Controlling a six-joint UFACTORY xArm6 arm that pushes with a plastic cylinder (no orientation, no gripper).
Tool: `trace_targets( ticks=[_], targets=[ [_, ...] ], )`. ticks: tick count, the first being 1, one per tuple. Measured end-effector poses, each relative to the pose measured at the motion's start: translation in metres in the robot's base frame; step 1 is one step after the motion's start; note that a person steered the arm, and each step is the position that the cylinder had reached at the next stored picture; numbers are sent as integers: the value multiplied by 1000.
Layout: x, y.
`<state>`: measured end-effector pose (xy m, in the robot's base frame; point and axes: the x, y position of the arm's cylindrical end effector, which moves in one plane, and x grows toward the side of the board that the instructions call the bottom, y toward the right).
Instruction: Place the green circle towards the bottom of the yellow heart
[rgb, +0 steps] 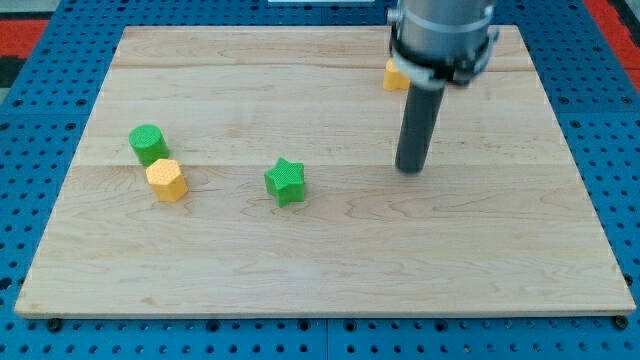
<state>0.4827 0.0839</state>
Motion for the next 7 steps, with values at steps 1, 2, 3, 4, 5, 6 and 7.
trace_targets(
  ticks=[1,2,3,4,5,6,7],
  targets=[
    [23,-98],
    [0,-201],
    [-5,-279],
    [9,-304],
    [13,-343],
    [-14,-331],
    [-41,-274]
  ],
)
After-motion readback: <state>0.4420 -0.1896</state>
